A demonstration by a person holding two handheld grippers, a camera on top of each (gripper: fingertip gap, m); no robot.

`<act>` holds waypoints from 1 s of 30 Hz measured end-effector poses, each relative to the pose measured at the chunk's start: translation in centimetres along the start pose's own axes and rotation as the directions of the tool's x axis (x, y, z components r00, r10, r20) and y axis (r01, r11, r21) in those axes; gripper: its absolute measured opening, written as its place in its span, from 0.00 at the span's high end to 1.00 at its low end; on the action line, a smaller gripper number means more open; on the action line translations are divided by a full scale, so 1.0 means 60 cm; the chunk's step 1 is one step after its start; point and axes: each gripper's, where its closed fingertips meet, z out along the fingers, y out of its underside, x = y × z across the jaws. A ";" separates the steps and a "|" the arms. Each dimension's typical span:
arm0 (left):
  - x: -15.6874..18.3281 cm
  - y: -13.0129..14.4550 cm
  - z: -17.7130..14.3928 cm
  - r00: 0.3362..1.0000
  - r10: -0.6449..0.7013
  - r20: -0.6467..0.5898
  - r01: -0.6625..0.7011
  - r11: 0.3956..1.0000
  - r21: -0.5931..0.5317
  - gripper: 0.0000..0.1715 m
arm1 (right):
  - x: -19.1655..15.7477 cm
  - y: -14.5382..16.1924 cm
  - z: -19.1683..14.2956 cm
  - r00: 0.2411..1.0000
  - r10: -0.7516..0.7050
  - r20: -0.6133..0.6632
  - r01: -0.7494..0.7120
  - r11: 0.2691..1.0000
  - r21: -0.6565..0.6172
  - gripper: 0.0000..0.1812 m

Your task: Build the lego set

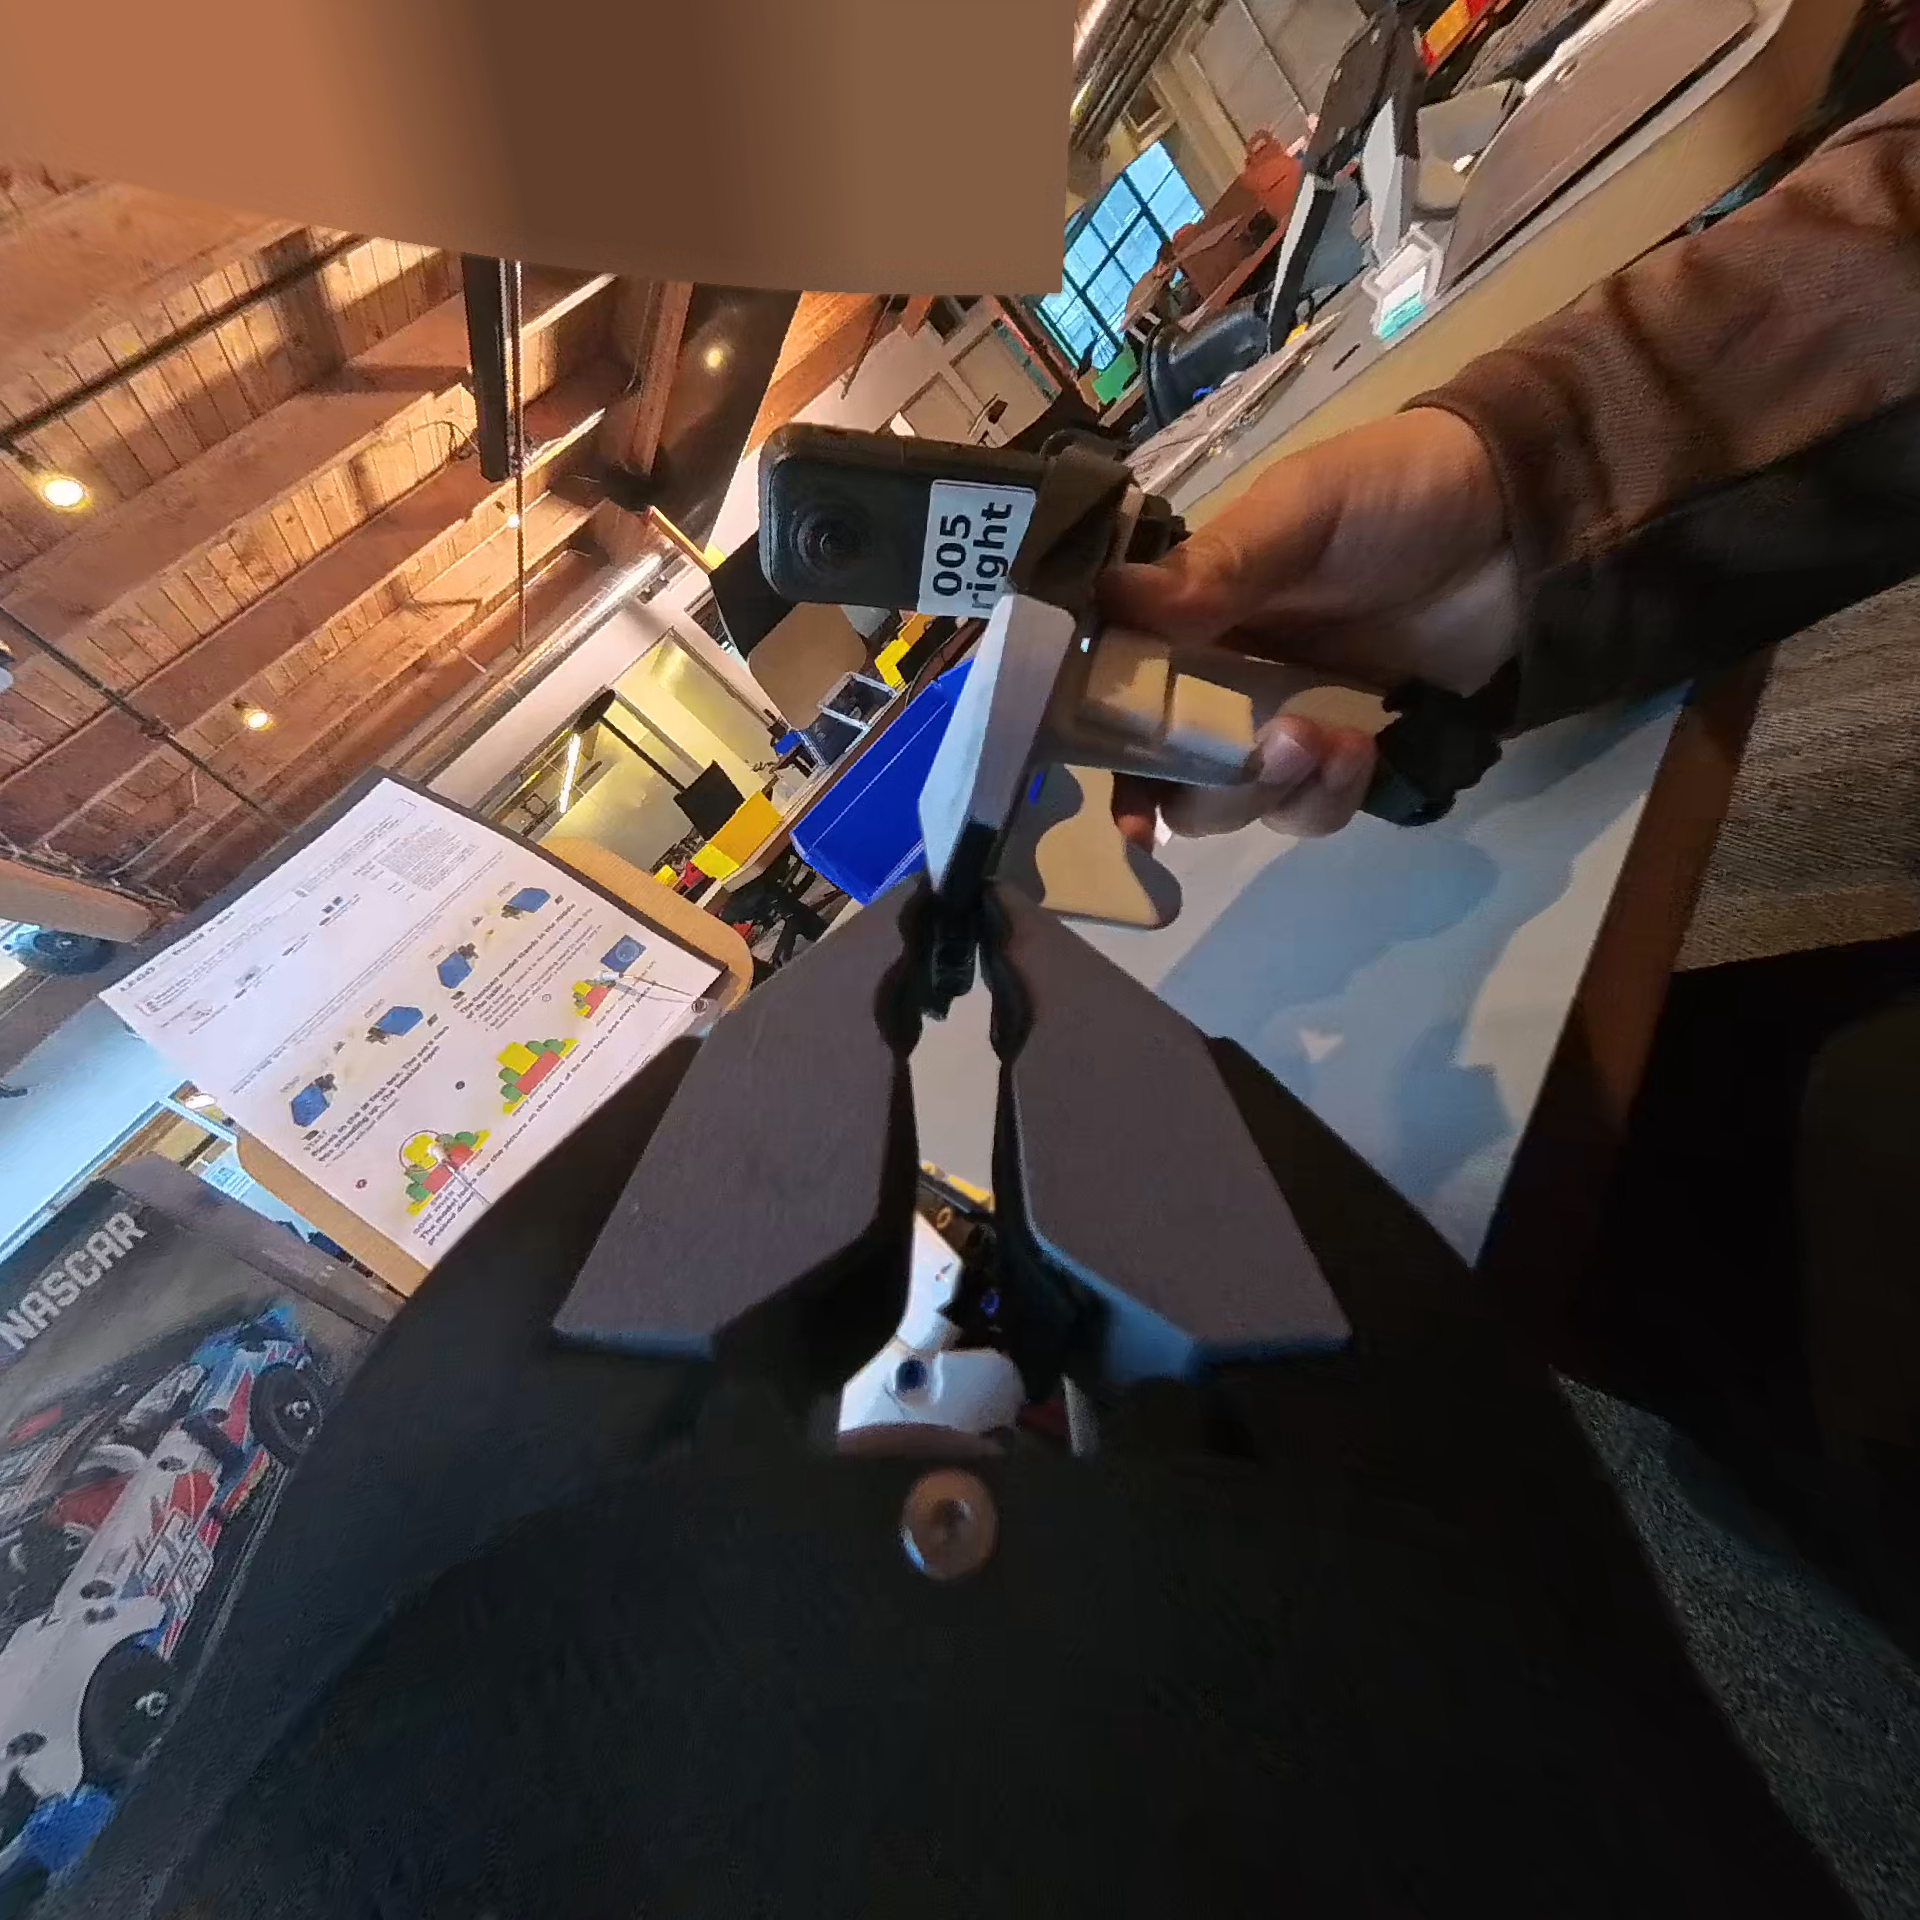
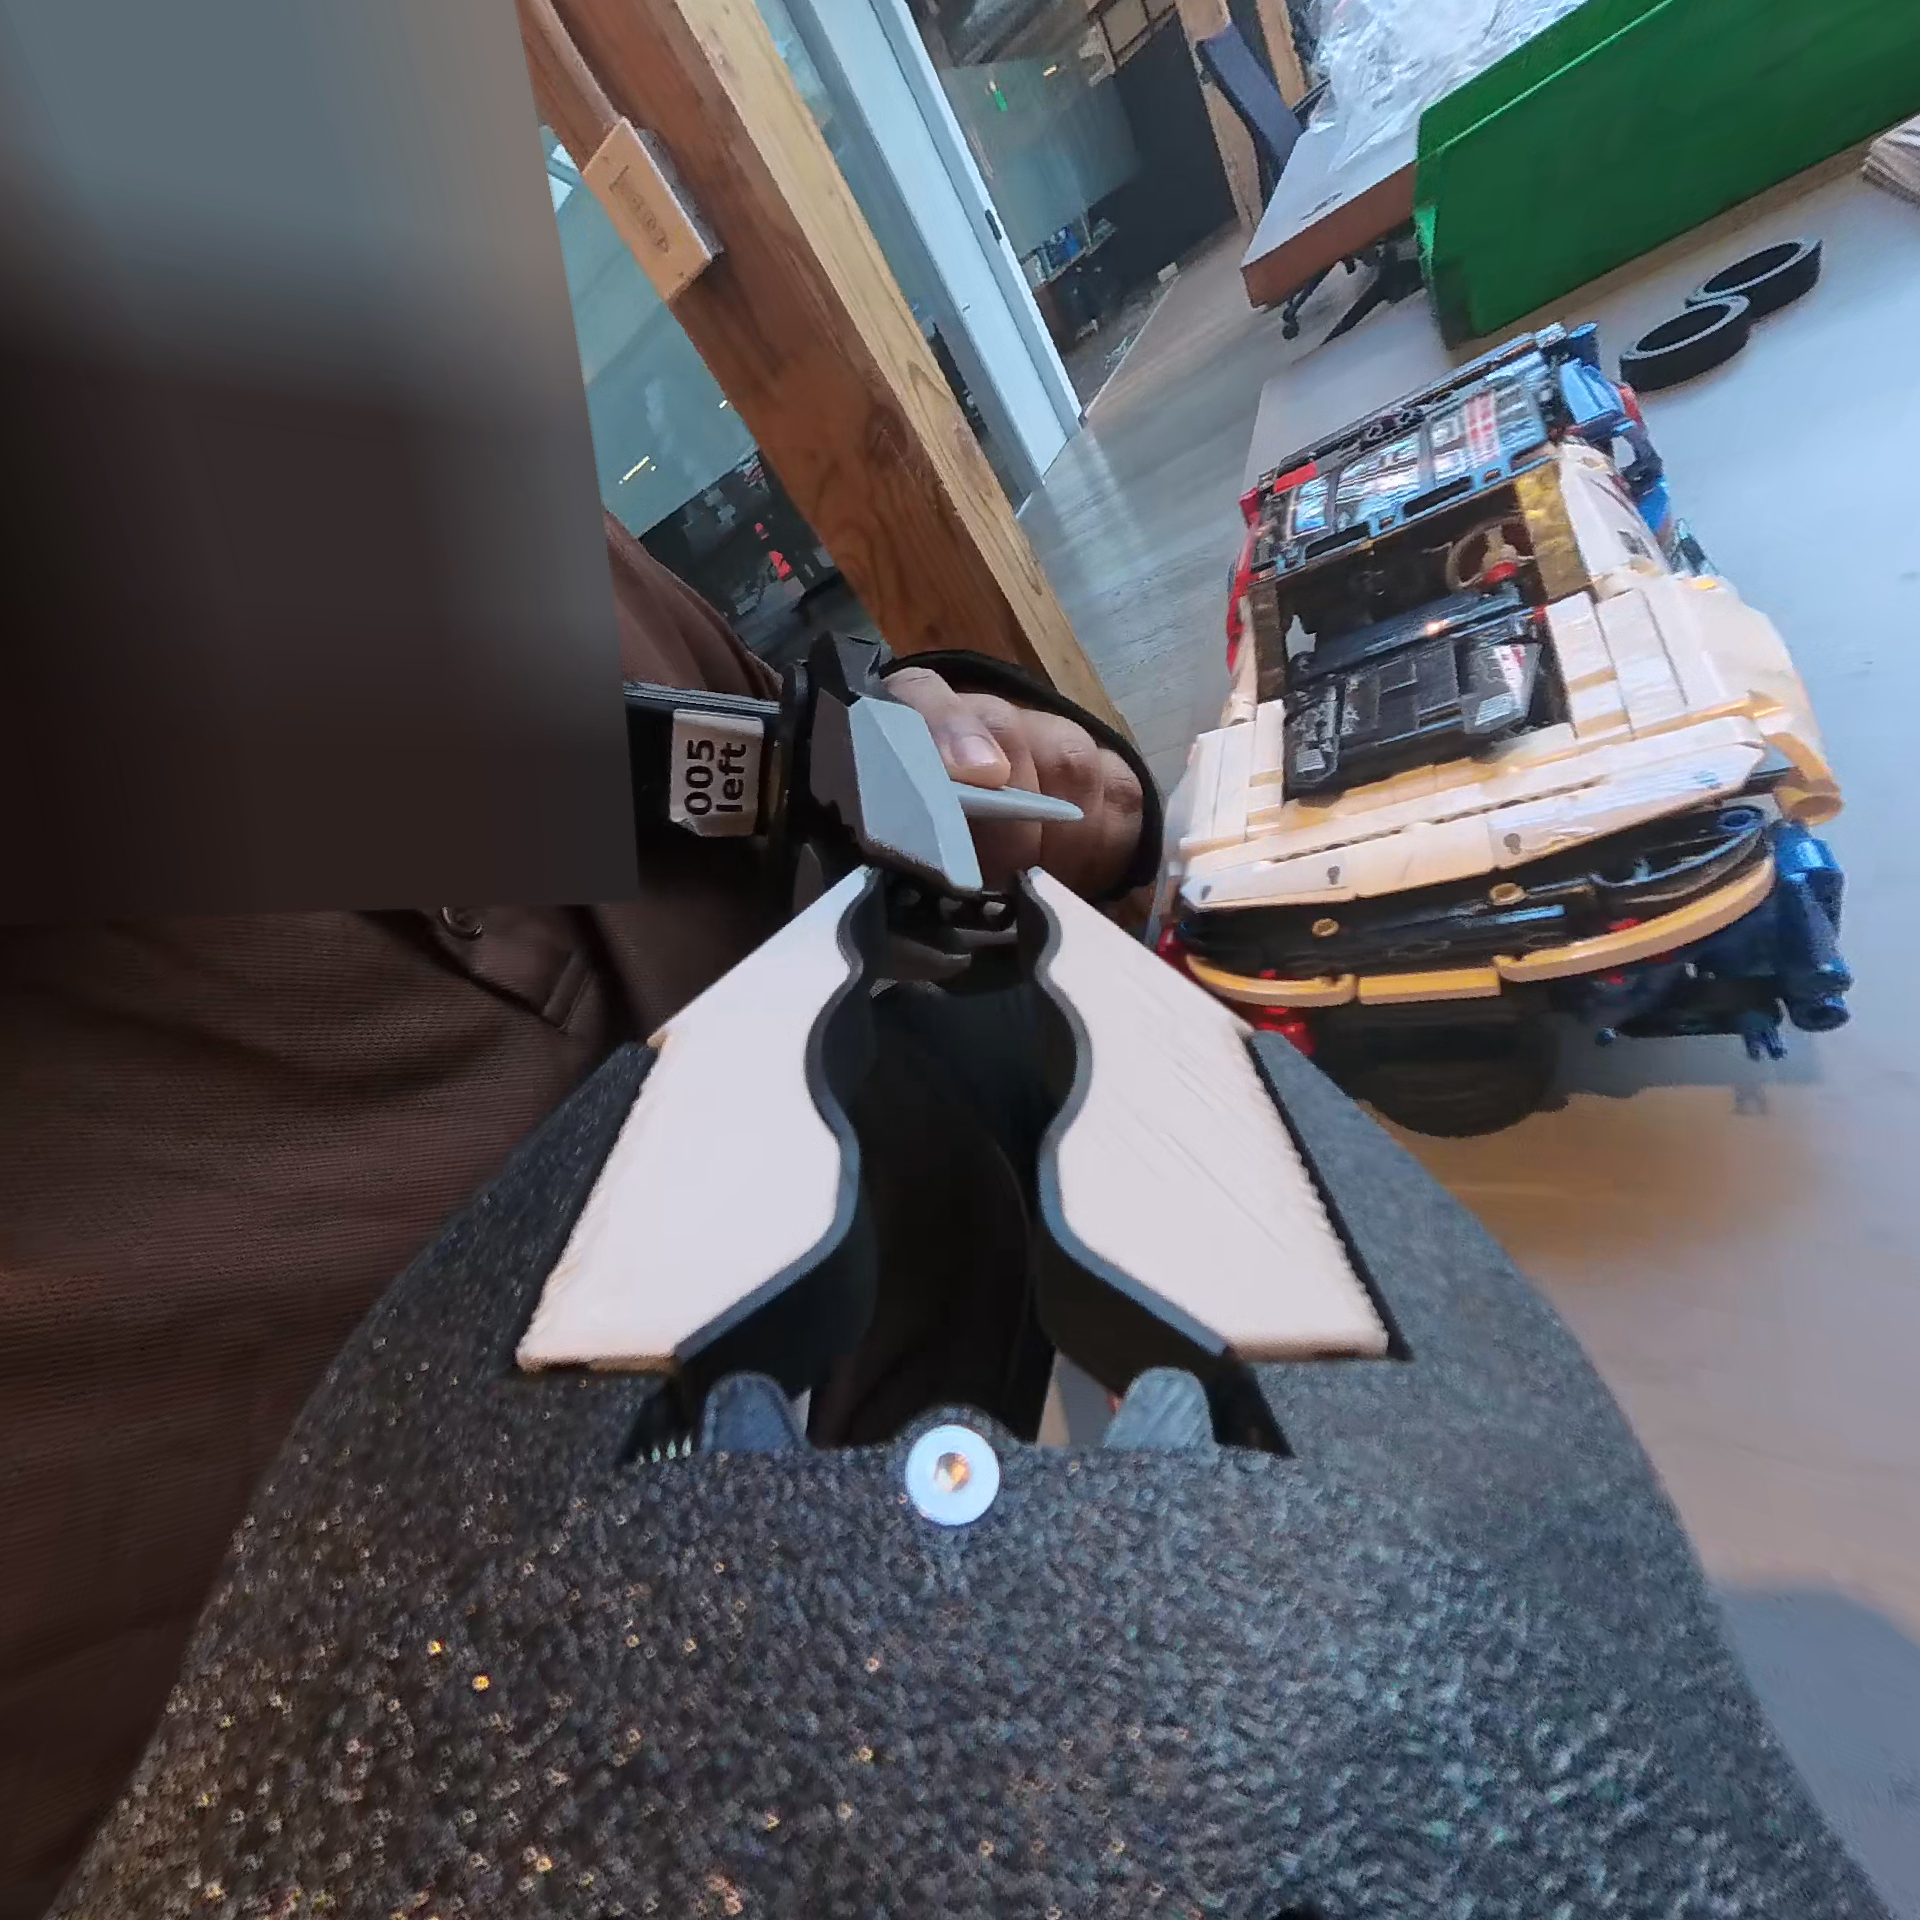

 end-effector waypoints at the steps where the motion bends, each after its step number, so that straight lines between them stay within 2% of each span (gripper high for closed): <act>1: 0.001 -0.003 -0.001 1.000 -0.002 -0.002 0.002 1.000 0.006 0.97 | -0.004 0.000 0.000 1.000 0.000 0.002 0.000 1.000 -0.001 0.87; 10: 0.013 -0.035 -0.007 0.998 -0.058 -0.028 0.060 0.995 0.073 0.97 | -0.033 0.003 -0.008 0.999 0.015 0.035 -0.016 0.999 0.029 0.88; 30: 0.018 -0.045 -0.002 0.991 -0.124 -0.051 0.129 0.987 0.097 0.97 | -0.040 0.002 -0.026 1.000 -0.006 0.022 0.005 0.999 0.051 0.88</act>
